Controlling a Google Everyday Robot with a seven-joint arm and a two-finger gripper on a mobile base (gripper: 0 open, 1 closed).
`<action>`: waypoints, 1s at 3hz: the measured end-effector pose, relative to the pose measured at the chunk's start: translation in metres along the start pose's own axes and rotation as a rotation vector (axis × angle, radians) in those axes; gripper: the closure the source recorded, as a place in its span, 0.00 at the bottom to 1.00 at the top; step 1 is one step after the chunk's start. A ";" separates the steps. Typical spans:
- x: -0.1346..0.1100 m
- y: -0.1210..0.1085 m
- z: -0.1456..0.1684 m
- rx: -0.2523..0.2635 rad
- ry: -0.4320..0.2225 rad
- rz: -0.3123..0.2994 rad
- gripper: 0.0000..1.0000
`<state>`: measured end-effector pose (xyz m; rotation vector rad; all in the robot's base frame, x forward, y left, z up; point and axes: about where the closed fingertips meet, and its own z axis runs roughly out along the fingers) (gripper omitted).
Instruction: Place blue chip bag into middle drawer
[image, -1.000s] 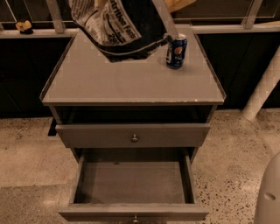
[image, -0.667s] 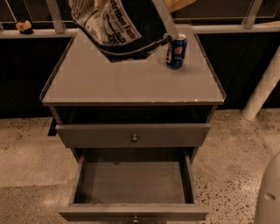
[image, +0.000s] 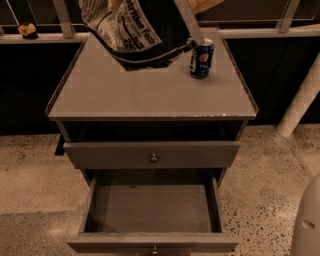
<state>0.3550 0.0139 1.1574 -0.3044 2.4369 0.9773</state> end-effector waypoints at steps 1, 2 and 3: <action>0.000 0.000 0.000 0.000 0.000 0.000 1.00; 0.000 0.000 0.000 0.000 0.000 0.000 1.00; 0.000 0.000 0.000 0.000 0.000 0.000 1.00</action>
Offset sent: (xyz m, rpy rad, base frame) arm -0.0111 0.0332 -0.3200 -0.0363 0.1893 -0.1483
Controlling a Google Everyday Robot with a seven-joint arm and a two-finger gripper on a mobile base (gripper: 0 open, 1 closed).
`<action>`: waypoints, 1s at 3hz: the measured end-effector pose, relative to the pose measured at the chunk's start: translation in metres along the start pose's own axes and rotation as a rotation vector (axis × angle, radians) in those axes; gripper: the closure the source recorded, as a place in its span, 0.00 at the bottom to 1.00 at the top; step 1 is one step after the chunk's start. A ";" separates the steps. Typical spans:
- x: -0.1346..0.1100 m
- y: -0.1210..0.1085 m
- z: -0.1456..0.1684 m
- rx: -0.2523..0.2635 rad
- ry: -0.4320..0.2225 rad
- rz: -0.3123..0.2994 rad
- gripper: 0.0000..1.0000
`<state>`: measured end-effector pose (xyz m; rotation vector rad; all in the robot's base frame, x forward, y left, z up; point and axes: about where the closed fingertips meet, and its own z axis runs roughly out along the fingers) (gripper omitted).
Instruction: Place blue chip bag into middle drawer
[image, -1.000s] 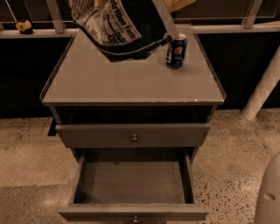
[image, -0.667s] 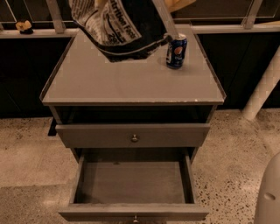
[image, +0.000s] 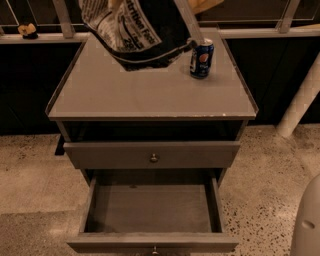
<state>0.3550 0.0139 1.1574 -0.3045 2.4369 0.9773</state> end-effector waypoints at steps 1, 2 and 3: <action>-0.021 0.004 0.012 -0.008 0.008 -0.038 1.00; -0.051 -0.015 0.047 -0.048 0.005 -0.030 1.00; -0.048 -0.008 0.044 -0.047 -0.002 -0.045 1.00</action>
Offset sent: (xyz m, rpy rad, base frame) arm 0.1445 0.0214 -0.0507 0.0926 0.0642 0.0444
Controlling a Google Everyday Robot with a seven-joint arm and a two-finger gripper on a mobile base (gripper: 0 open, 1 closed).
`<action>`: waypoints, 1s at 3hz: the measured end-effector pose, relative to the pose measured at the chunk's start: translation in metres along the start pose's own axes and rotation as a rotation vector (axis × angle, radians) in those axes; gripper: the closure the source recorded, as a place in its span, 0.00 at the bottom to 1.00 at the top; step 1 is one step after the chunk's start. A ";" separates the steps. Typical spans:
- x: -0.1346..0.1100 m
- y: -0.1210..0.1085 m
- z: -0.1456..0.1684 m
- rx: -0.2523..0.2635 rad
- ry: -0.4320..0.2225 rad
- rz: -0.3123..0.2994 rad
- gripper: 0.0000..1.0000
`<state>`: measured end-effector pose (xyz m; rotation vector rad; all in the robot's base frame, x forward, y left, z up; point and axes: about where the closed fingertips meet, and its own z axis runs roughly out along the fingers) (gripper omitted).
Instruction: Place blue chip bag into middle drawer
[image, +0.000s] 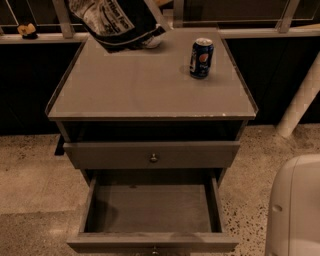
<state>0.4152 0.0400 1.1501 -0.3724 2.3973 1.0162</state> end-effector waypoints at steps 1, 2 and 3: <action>0.020 0.002 0.006 -0.006 0.023 0.015 1.00; 0.047 -0.007 0.026 -0.035 0.033 0.074 1.00; 0.067 0.014 0.024 -0.030 0.028 0.007 1.00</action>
Offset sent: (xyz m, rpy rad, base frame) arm -0.0269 0.0181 -0.1099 0.1155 0.1847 -0.0215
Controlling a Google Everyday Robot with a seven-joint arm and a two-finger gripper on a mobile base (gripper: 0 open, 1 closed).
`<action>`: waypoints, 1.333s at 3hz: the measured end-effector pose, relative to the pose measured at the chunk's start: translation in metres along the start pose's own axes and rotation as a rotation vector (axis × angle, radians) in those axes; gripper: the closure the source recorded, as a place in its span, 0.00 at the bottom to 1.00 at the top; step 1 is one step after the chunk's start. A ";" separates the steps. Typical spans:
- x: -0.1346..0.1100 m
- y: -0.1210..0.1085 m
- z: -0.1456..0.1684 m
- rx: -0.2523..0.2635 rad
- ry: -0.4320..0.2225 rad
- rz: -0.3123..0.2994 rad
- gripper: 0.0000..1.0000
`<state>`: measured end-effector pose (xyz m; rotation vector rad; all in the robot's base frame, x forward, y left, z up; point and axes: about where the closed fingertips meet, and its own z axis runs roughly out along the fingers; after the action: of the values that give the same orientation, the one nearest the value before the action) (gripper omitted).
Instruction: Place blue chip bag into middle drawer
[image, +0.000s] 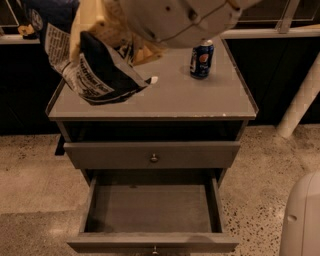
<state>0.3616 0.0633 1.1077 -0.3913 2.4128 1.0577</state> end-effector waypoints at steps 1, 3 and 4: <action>0.000 0.000 0.000 0.000 0.000 0.000 1.00; -0.045 -0.071 0.056 -0.034 0.237 0.280 1.00; -0.044 -0.070 0.057 -0.035 0.238 0.276 1.00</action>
Offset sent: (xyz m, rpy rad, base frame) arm 0.0835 0.0047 -0.0591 -0.0022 0.4170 0.0634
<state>0.4470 0.0623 1.0542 -0.2083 2.7222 1.2315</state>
